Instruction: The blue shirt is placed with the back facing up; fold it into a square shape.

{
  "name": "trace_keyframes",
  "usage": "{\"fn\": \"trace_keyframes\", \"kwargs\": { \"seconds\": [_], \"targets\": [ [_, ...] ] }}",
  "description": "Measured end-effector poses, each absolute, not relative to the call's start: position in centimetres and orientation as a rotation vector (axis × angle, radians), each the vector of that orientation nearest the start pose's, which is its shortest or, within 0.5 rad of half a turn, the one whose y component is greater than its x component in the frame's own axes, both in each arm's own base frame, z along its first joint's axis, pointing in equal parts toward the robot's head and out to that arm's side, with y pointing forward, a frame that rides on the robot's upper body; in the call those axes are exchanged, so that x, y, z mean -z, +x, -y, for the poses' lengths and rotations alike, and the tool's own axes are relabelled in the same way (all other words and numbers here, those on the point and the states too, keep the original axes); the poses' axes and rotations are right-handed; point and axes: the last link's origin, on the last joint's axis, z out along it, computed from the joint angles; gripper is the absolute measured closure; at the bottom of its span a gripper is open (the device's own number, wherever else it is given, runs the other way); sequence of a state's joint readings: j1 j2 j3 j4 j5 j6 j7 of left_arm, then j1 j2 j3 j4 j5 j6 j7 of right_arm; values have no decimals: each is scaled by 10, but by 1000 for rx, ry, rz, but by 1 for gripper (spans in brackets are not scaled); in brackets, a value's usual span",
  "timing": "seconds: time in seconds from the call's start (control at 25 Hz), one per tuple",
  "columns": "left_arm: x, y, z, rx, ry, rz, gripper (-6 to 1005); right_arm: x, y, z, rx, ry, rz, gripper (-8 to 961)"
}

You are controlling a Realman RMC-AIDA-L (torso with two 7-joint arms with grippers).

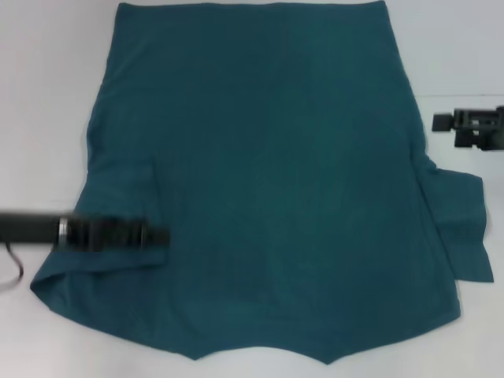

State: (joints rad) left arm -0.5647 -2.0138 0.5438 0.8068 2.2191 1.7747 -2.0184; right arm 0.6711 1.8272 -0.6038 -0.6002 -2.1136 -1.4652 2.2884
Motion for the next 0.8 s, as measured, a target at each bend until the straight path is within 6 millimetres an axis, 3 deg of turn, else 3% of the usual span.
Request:
{"fn": "trace_keyframes", "kwargs": {
  "seconds": [0.12,0.28,0.6,0.8],
  "targets": [
    [-40,-275,-304,615,-2747,1209,219,-106,283,-392,-585,-2251,-1608,36],
    [-30,-279,-296,628,-2740,1207,50,-120,294,-374,-435,-2280,-1646,37],
    [-26,-280,-306,652,-2643,1258,39,-146,329,-347,-334,-2034,-1887,41],
    [-22,-276,-312,653,-2629,1245,39,-148,346,-344,-393,-1911,-1900,47]
  ]
}}
